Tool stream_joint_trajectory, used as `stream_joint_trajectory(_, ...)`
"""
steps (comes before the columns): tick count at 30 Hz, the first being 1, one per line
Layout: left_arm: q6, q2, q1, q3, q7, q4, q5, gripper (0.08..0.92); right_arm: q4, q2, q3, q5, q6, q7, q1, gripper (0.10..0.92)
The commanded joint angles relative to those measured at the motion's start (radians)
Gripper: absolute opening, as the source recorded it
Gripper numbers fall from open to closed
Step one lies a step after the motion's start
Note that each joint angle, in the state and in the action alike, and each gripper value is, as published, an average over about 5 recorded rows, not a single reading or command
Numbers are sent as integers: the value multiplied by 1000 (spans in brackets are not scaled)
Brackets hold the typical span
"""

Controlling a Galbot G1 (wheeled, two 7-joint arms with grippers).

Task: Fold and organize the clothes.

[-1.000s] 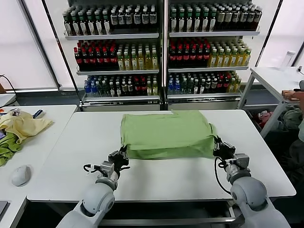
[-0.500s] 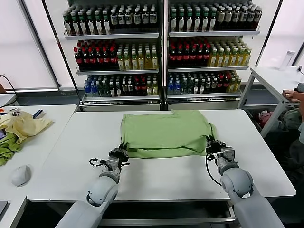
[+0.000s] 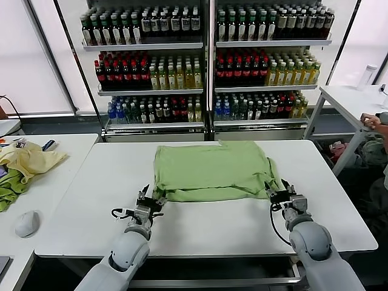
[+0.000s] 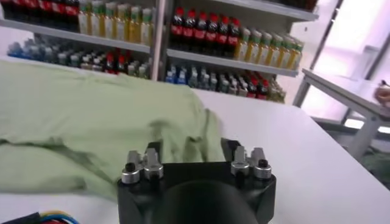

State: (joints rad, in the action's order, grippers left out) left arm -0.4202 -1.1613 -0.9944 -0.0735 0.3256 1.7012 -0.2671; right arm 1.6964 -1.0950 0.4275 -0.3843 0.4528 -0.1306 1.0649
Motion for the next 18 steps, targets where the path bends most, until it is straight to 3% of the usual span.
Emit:
stream_joint_trajectory(1,-28,-13,2,2,6,-19,-66,789,-15,1,48,-58,27,-9,39,818)
stream_joint_trajectory(4,-39,-14,17,4,11,-37,-96,817,-36,-5,40,-108,37,-12,26,821)
stream_joint_trajectory(8,-40,-11,33,4,20,-57,-125,800,-46,-10,21,-148,36,-17,14,723)
stream_joint_trajectory(18,-44,-9,20,6,20,-38,-144,525,-62,-1,-9,-160,26,-10,8,440)
